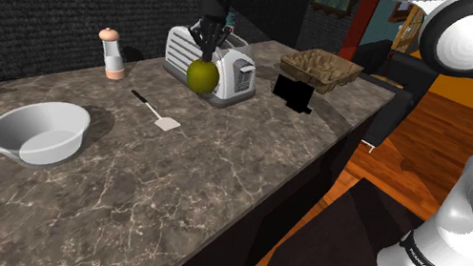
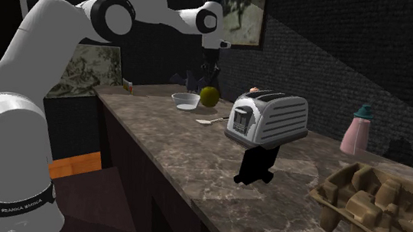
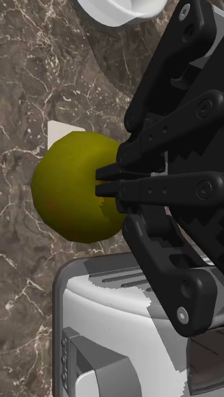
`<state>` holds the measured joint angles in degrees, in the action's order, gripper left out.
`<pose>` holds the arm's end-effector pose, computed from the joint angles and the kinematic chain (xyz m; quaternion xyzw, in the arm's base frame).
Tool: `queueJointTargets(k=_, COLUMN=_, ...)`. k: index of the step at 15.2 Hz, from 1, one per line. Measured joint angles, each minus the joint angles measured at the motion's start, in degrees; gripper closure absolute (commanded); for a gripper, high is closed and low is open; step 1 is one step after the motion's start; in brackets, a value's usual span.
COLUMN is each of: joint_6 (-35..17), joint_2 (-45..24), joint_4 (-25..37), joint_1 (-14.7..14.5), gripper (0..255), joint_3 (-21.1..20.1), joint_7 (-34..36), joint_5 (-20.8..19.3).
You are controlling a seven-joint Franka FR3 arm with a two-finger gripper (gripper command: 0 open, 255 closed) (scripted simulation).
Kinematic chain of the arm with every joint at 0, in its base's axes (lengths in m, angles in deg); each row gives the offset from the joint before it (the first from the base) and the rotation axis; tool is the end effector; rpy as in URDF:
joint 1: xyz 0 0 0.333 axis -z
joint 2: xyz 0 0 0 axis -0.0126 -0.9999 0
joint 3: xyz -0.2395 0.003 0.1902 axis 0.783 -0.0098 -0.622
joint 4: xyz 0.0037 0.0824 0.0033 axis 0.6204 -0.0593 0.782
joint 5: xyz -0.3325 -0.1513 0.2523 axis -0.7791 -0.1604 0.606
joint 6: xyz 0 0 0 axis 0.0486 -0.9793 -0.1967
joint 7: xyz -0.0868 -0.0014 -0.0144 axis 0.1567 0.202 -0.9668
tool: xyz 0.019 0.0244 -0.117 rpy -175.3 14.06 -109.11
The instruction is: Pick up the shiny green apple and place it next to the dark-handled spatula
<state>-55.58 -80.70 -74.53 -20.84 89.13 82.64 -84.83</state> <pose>0.7179 0.2433 0.4981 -0.9988 -0.0346 -0.0322 0.0129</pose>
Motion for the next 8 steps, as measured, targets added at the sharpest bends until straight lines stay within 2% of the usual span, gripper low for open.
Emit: queueJointTargets(k=8, joint_6=-6.9, joint_2=1.2, joint_4=-8.1, joint_1=-0.1, gripper=255, joint_3=0.0, joint_7=-0.2, joint_5=0.0)
